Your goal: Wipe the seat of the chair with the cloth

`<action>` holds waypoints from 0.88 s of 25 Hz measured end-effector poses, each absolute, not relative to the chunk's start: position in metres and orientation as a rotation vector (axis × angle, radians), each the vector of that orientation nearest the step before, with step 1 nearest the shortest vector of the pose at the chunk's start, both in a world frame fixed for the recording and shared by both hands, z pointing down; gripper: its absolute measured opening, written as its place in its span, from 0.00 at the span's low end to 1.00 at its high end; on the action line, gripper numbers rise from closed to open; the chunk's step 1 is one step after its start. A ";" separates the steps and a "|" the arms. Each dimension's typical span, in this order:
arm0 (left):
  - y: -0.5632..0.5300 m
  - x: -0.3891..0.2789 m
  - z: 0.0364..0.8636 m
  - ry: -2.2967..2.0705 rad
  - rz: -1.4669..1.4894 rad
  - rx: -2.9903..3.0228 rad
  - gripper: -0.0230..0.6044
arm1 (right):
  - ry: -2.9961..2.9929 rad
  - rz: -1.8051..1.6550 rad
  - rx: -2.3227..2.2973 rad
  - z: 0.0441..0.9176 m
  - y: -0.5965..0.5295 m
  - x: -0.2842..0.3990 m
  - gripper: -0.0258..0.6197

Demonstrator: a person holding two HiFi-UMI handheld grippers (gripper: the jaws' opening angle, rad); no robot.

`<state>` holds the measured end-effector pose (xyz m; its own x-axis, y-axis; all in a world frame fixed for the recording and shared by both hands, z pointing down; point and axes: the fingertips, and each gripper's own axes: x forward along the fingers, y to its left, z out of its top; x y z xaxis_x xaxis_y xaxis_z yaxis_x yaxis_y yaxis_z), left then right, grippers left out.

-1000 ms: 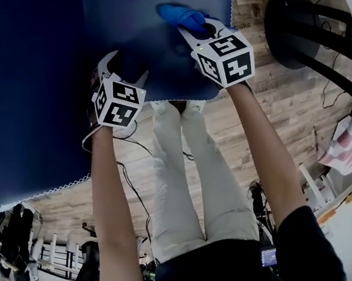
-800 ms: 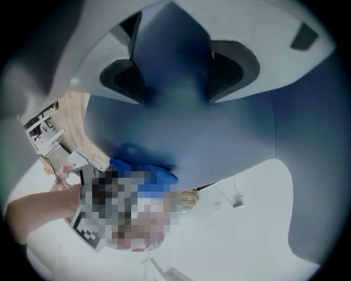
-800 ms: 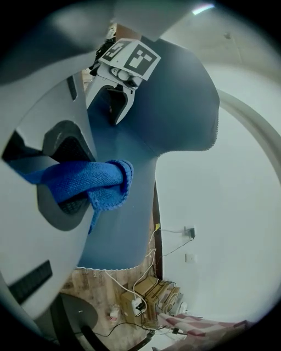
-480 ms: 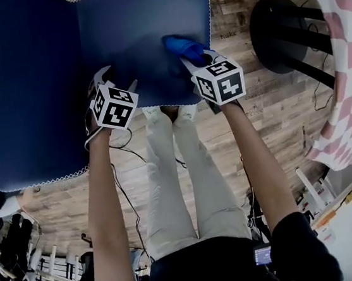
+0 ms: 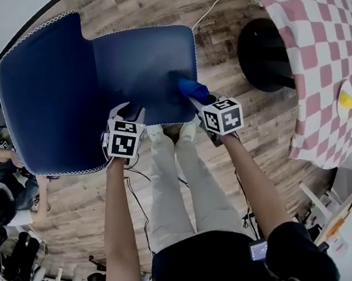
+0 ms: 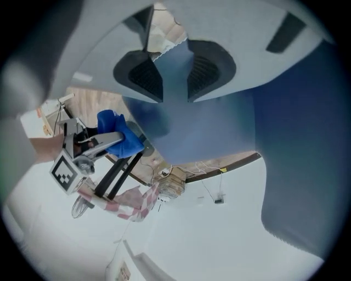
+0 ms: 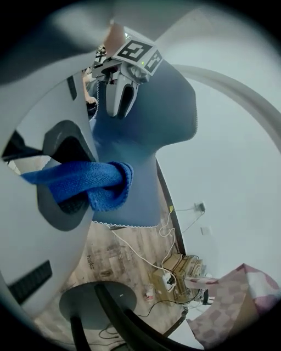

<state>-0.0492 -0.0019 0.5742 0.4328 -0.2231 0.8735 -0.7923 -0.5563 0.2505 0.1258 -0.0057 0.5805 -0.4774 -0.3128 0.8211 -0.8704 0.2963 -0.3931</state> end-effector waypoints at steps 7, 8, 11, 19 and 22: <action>-0.029 -0.038 0.458 -1.006 1.000 2.168 0.13 | -2.076 1.068 1.128 0.479 -0.034 0.124 0.13; -0.030 -0.037 0.442 -1.030 1.001 2.189 0.11 | -2.094 1.066 1.141 0.463 -0.035 0.124 0.13; -0.035 -0.038 0.392 -1.076 0.951 2.228 0.08 | -2.160 1.037 1.177 0.410 -0.046 0.123 0.13; -0.052 -0.031 0.246 -1.181 0.677 2.332 0.07 | -2.366 0.811 1.270 0.260 -0.083 0.130 0.13; -0.066 -0.030 0.196 -1.219 0.619 2.409 0.06 | -2.446 0.686 1.289 0.206 -0.098 0.126 0.13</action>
